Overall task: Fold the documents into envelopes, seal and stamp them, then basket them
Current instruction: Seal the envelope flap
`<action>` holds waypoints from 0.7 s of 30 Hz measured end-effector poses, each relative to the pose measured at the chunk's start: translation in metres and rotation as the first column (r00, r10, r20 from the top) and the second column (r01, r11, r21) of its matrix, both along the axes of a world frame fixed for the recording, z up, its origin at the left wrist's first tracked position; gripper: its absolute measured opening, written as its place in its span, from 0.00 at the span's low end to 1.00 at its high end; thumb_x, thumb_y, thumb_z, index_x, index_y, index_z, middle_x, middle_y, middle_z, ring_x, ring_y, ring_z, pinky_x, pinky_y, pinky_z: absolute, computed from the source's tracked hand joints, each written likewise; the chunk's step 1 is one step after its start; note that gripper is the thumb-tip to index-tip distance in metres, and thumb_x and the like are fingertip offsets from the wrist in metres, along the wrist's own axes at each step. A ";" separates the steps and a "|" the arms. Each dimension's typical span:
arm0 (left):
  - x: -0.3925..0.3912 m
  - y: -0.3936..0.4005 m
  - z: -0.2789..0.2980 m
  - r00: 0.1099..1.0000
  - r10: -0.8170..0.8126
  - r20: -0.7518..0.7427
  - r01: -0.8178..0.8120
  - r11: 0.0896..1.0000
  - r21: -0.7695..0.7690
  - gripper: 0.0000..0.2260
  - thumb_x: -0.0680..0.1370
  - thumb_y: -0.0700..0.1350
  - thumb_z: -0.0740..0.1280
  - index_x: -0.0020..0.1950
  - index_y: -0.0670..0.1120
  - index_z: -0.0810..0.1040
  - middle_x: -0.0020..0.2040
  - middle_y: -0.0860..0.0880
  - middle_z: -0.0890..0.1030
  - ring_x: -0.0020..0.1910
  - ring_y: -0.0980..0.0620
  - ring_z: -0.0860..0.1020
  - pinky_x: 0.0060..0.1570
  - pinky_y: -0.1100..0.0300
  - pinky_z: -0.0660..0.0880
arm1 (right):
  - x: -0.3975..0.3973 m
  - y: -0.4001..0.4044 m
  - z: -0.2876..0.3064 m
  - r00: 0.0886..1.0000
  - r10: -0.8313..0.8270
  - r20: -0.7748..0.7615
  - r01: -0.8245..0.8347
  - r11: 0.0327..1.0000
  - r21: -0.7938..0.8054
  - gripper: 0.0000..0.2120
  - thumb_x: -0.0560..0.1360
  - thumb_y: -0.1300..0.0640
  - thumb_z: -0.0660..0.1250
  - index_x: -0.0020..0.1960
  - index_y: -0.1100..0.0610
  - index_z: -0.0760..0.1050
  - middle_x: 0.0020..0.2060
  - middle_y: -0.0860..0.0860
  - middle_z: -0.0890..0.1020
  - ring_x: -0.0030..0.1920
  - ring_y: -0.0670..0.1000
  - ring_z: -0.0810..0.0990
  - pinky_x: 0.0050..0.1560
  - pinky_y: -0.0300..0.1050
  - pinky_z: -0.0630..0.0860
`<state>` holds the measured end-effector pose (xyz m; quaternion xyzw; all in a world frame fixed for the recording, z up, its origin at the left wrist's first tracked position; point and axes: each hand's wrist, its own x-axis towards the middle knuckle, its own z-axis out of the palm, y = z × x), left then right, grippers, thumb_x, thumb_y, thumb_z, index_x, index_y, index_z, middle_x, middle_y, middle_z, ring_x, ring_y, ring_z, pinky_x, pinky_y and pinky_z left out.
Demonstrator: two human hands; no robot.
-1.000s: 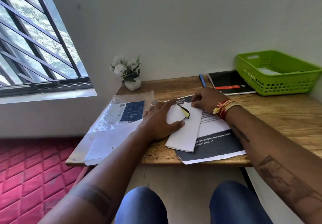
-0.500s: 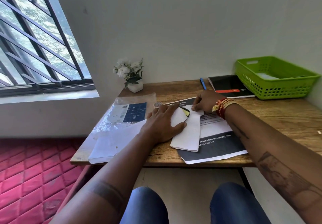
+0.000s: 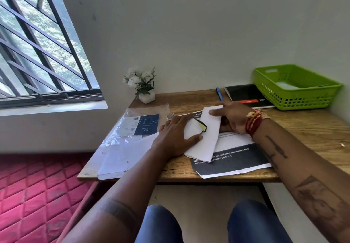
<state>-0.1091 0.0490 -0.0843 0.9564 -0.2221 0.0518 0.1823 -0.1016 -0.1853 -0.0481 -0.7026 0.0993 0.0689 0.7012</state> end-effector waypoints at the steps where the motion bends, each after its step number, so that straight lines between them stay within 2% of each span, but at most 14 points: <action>1: 0.000 0.000 -0.001 1.000 0.003 0.002 -0.003 1.000 -0.005 0.37 0.76 0.72 0.64 0.81 0.63 0.56 0.80 0.50 0.62 0.79 0.43 0.60 0.76 0.41 0.58 | -0.004 0.000 -0.001 0.997 0.075 -0.006 -0.075 0.997 -0.023 0.30 0.73 0.66 0.75 0.72 0.54 0.70 0.59 0.60 0.82 0.50 0.61 0.86 0.48 0.61 0.84; 3: 0.000 0.000 -0.001 1.000 0.010 -0.007 -0.010 1.000 -0.009 0.37 0.75 0.72 0.64 0.80 0.63 0.56 0.80 0.50 0.62 0.79 0.43 0.60 0.76 0.40 0.59 | -0.008 0.001 0.000 0.993 0.120 -0.001 -0.118 0.979 -0.166 0.44 0.72 0.70 0.74 0.79 0.46 0.58 0.61 0.61 0.80 0.46 0.61 0.87 0.42 0.57 0.84; 4: 0.000 0.000 -0.001 1.000 0.014 -0.014 -0.014 1.000 -0.013 0.37 0.76 0.72 0.64 0.81 0.63 0.56 0.81 0.51 0.62 0.80 0.43 0.59 0.76 0.40 0.58 | -0.010 0.002 0.002 0.993 0.110 0.040 -0.095 0.959 -0.268 0.48 0.73 0.70 0.74 0.81 0.44 0.53 0.60 0.61 0.80 0.45 0.61 0.87 0.39 0.54 0.84; 5: -0.001 0.000 -0.001 1.000 0.015 -0.021 -0.016 1.000 -0.020 0.37 0.76 0.71 0.64 0.81 0.63 0.55 0.81 0.51 0.62 0.80 0.43 0.59 0.77 0.40 0.57 | -0.007 0.001 0.004 0.990 0.089 0.107 -0.044 0.929 -0.366 0.49 0.73 0.70 0.73 0.81 0.44 0.50 0.62 0.60 0.79 0.46 0.60 0.86 0.39 0.52 0.84; 7: -0.002 0.000 0.000 0.999 0.017 -0.029 -0.018 0.999 -0.037 0.37 0.76 0.71 0.65 0.81 0.63 0.55 0.82 0.51 0.63 0.81 0.43 0.58 0.78 0.40 0.57 | 0.000 -0.006 0.009 0.966 0.030 0.257 0.119 0.830 -0.544 0.47 0.74 0.69 0.72 0.82 0.45 0.51 0.70 0.57 0.74 0.55 0.59 0.83 0.41 0.47 0.82; 10: -0.003 -0.001 0.001 0.999 0.023 -0.034 -0.024 0.999 -0.041 0.39 0.75 0.71 0.65 0.81 0.63 0.54 0.82 0.51 0.62 0.81 0.43 0.58 0.78 0.40 0.57 | 0.010 -0.021 0.018 0.929 -0.129 0.347 0.289 0.838 -0.462 0.41 0.76 0.71 0.64 0.80 0.41 0.58 0.72 0.56 0.70 0.53 0.62 0.81 0.35 0.51 0.84; 11: -0.003 -0.001 0.001 0.999 0.025 -0.035 -0.026 0.999 -0.039 0.39 0.75 0.72 0.65 0.81 0.63 0.54 0.82 0.51 0.62 0.81 0.43 0.58 0.78 0.40 0.57 | 0.013 -0.023 0.018 0.925 -0.143 0.352 0.306 0.829 -0.468 0.40 0.77 0.71 0.64 0.80 0.41 0.58 0.73 0.56 0.69 0.56 0.63 0.80 0.40 0.55 0.85; 12: -0.003 -0.001 0.001 0.999 0.025 -0.036 -0.026 0.999 -0.038 0.39 0.75 0.72 0.65 0.81 0.62 0.54 0.82 0.52 0.62 0.81 0.43 0.58 0.78 0.40 0.57 | 0.012 -0.021 0.017 0.926 -0.117 0.360 0.300 0.805 -0.512 0.39 0.77 0.69 0.65 0.80 0.41 0.57 0.75 0.55 0.68 0.61 0.63 0.78 0.51 0.57 0.84; 13: -0.003 -0.001 0.001 0.999 0.025 -0.038 -0.026 0.999 -0.038 0.39 0.75 0.72 0.65 0.81 0.62 0.55 0.82 0.52 0.62 0.81 0.43 0.58 0.78 0.39 0.58 | 0.010 -0.017 0.015 0.926 -0.058 0.372 0.274 0.782 -0.560 0.38 0.78 0.66 0.67 0.81 0.43 0.57 0.76 0.55 0.67 0.66 0.61 0.76 0.61 0.54 0.79; 14: -0.003 -0.001 0.002 0.999 0.024 -0.039 -0.026 0.999 -0.038 0.39 0.75 0.72 0.66 0.81 0.62 0.55 0.82 0.52 0.62 0.81 0.44 0.58 0.78 0.40 0.58 | 0.010 -0.013 0.010 0.930 0.017 0.368 0.228 0.757 -0.612 0.35 0.78 0.63 0.68 0.80 0.45 0.59 0.76 0.54 0.68 0.68 0.59 0.74 0.65 0.50 0.75; 16: -0.001 0.000 0.002 0.999 0.024 -0.036 -0.026 0.999 -0.041 0.39 0.75 0.71 0.66 0.81 0.62 0.55 0.82 0.52 0.62 0.81 0.44 0.58 0.78 0.40 0.58 | 0.013 -0.008 -0.001 0.949 0.130 0.287 0.091 0.759 -0.644 0.27 0.78 0.60 0.71 0.74 0.47 0.71 0.71 0.55 0.74 0.62 0.55 0.80 0.58 0.44 0.77; 18: 0.000 0.000 0.001 0.999 0.023 -0.027 -0.024 0.999 -0.039 0.39 0.75 0.72 0.65 0.81 0.61 0.56 0.82 0.52 0.63 0.80 0.44 0.59 0.77 0.41 0.58 | 0.014 -0.006 -0.009 0.974 0.138 0.182 -0.016 0.835 -0.550 0.15 0.77 0.63 0.71 0.62 0.52 0.82 0.59 0.56 0.82 0.46 0.54 0.85 0.44 0.45 0.82; 20: 0.000 0.000 0.000 1.000 0.016 -0.017 -0.017 0.999 -0.039 0.40 0.75 0.72 0.65 0.81 0.60 0.56 0.81 0.52 0.63 0.80 0.44 0.59 0.77 0.41 0.57 | 0.016 -0.010 -0.008 0.983 0.008 0.185 0.081 0.882 -0.463 0.11 0.77 0.67 0.69 0.56 0.57 0.84 0.49 0.58 0.84 0.35 0.54 0.84 0.38 0.48 0.83; 21: 0.000 0.000 -0.001 1.000 0.014 -0.016 -0.015 0.999 -0.041 0.40 0.75 0.72 0.65 0.82 0.60 0.56 0.81 0.52 0.64 0.80 0.44 0.59 0.77 0.40 0.57 | 0.018 -0.013 -0.004 0.973 -0.081 0.215 0.167 0.891 -0.423 0.10 0.77 0.68 0.68 0.55 0.58 0.83 0.48 0.59 0.85 0.33 0.54 0.83 0.37 0.48 0.84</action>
